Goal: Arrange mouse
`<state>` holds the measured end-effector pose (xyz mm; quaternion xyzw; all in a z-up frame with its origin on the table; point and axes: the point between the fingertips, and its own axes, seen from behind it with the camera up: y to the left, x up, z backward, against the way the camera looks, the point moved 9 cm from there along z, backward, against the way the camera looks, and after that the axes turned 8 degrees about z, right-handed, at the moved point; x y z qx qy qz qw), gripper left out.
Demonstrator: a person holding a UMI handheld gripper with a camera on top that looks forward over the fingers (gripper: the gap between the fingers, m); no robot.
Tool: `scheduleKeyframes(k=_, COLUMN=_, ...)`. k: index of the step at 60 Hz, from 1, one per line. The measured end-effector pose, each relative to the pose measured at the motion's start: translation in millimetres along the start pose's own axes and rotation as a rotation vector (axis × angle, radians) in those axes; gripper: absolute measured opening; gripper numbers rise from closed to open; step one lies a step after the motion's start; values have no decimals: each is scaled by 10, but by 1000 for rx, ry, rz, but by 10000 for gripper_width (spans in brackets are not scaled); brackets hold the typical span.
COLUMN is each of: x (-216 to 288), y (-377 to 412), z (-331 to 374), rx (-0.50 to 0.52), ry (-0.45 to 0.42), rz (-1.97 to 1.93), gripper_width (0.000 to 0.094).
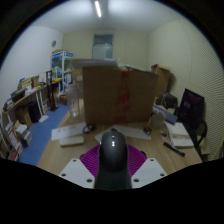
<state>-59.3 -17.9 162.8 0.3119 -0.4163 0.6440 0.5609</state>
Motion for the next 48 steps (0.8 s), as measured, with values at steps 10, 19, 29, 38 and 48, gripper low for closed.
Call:
scheduleKeyframes(k=10, x=-870, y=-229, z=-380, rx=111, ry=129, rz=50, gripper_width=349)
scheduleKeyframes(k=19, x=-1173, y=-239, z=-422, rx=166, ry=138, rz=34, gripper_width=411)
scheduleKeyframes(k=29, x=-1149, y=-262, z=-356, rx=261, ry=202, rz=57, gripper_width=636)
scheduleKeyframes(k=38, x=-1199, y=-413, z=45, rx=368, ry=254, rz=9, gripper_width=834)
scheduleKeyframes(k=48, x=-1370, y=-853, z=698, rx=342, ry=291, rz=-14, gripper_width=838)
